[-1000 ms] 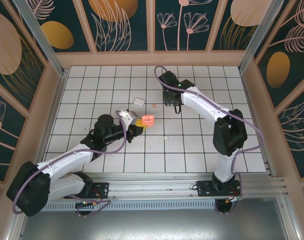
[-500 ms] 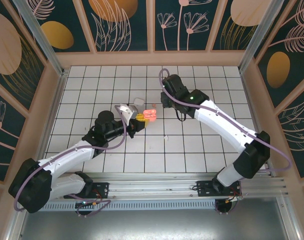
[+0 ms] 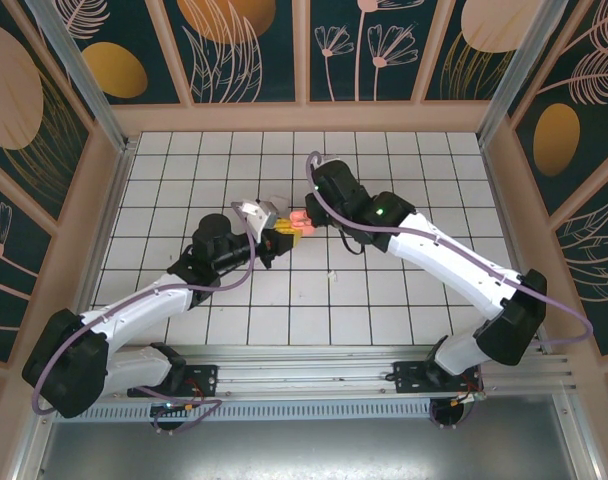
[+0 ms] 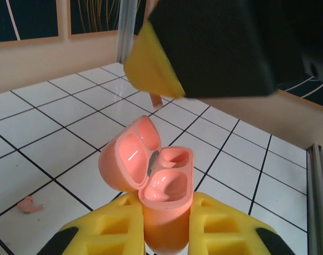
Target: Insert the wireless bluetooth earbuds into the charging case
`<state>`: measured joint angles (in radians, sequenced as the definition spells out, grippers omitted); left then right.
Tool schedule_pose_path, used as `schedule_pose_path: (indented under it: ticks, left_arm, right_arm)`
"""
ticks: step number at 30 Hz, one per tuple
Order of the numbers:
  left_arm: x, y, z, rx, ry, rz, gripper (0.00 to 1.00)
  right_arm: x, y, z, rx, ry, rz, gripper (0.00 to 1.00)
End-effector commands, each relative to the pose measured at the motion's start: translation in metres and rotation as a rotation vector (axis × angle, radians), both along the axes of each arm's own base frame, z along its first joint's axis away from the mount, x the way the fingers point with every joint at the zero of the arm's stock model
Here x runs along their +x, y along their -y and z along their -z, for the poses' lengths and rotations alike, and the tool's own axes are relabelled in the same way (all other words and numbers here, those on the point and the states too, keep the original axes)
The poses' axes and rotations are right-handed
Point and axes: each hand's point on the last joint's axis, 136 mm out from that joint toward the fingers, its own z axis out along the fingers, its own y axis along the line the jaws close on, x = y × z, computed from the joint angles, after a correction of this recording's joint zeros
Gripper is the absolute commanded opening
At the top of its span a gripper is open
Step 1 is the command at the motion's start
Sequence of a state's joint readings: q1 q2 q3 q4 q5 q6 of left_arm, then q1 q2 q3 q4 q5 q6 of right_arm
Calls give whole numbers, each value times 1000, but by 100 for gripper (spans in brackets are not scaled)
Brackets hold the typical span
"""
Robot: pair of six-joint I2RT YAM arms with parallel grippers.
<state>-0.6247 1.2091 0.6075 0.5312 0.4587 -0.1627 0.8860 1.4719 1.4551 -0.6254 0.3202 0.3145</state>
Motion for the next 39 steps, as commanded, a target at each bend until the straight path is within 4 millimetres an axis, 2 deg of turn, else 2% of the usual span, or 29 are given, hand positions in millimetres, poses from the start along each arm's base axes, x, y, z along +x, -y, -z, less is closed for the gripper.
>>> schedule_pose_path:
  ticks: [1,8,39]
  left_arm:
    - [5,5,-23,-50,52,-3,0]
    - [6,6,-25,-57,52,-3,0]
    - [3,9,-39,-97,56,21,0]
  right_arm:
    - [-9,-1,-17,10,68,-25,22]
    - [-12,1,-6,-43,62,-35,22]
    - [-21,-9,18,-165,101,-148,23]
